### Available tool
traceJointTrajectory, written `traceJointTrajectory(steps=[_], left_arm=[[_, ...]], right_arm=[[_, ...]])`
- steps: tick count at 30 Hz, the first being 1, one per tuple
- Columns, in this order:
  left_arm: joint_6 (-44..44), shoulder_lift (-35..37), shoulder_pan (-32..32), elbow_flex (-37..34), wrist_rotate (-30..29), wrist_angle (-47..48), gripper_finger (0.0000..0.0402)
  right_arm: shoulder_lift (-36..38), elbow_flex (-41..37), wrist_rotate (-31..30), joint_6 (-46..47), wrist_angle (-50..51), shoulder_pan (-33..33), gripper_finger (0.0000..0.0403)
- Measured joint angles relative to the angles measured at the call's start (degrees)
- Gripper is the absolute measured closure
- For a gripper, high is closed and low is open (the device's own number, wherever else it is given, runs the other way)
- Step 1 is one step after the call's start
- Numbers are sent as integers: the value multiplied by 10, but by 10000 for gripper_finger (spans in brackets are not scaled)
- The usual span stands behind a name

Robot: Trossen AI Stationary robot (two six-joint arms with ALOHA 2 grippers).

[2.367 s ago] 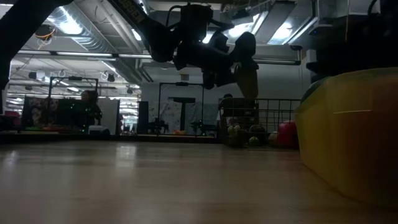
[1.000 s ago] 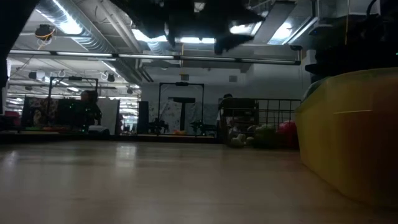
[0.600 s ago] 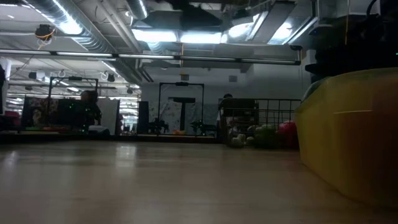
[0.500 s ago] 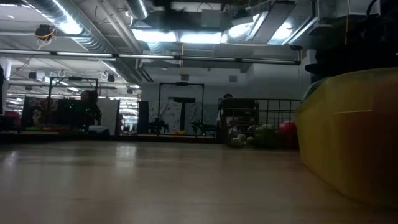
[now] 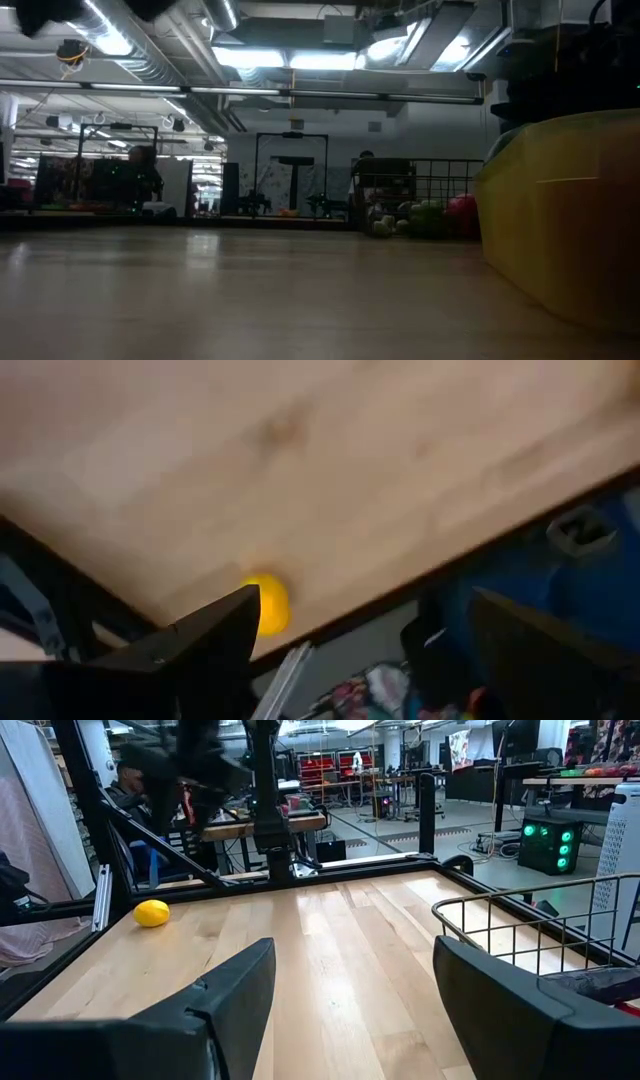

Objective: Sort produce into baskets
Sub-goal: Put the lemon into the yellow bin

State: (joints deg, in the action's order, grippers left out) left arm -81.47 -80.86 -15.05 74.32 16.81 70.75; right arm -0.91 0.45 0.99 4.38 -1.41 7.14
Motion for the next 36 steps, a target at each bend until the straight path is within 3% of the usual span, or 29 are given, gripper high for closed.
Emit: traceJointTrajectory(steps=[8, 12, 16, 28, 36], left_arm=[[-107, -11, -177, -6, -66, -14, 57], [-204, -13, -243, -38, -89, -19, 57], [-248, -13, -294, -83, -99, -70, 57], [-352, -14, -390, -218, -104, -292, 57], [-370, -14, -408, -264, -132, -328, 57]], right_arm=[[0, 0, 0, 0, 0, 0, 134], [0, 0, 0, 0, 0, 0, 134], [0, 0, -3, 0, 0, 0, 134], [0, 0, -3, 0, 0, 0, 134], [0, 0, -3, 0, 0, 0, 134]])
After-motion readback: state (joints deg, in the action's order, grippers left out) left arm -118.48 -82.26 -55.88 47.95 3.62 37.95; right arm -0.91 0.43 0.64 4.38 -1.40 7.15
